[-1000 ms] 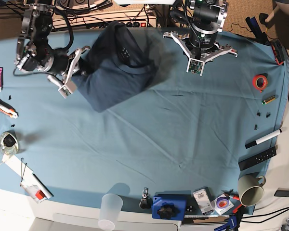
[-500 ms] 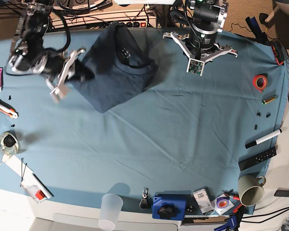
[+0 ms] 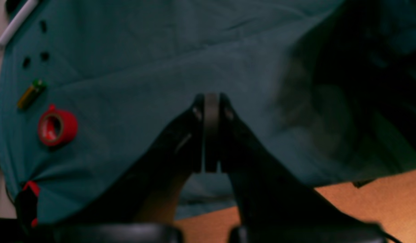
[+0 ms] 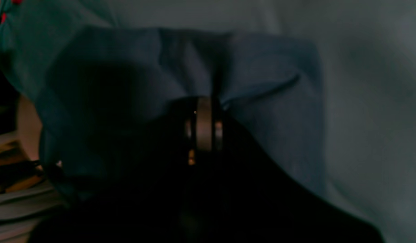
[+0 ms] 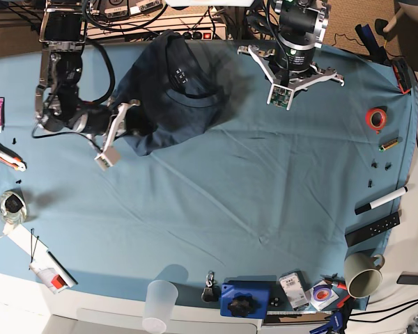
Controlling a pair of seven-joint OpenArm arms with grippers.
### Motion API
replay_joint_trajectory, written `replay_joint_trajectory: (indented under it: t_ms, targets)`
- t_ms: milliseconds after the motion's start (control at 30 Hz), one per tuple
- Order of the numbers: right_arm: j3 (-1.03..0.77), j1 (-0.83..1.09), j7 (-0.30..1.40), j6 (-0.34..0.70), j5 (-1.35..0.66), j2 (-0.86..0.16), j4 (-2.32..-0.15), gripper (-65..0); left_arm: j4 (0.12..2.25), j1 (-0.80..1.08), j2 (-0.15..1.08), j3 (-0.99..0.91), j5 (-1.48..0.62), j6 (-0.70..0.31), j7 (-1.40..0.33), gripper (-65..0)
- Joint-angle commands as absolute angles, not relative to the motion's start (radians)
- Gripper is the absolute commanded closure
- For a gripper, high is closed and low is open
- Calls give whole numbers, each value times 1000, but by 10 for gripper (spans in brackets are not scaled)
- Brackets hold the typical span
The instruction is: Fold the T-shirt properly
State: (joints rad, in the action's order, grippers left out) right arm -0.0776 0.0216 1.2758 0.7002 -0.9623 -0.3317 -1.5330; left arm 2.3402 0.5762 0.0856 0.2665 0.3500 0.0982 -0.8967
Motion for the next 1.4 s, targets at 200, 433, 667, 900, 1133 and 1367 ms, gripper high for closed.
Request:
replay_joint_trajectory:
  t_ms: [200,433,667,900,1133,1367]
  targets:
    - [-59,11,1298,698,-895,-344,-1470,0,2356,572,84,54,226,51,-855,0]
    - [-211,11,1361,698,-1002,-344,-1644,0,2356,560,84,-181,4,-64,-852,0]
    - [-395,73,1396,698,-1022,-344,-1868,0,2356,563,86,-292,-62,-65,-899,0]
    - [-504,286,1396,698,-1020,-344,-2070,0,2356,625,156,-300,-78,-48,-965,0]
    - [-565,479,1396,698,-1011,-341,-2146,0,2356,722,183,-300,-72,-47,-977,0]
    - [-565,643,1396,698,-1001,-340,-2146,0,2356,834,183,-300,-72,-50,-978,0]
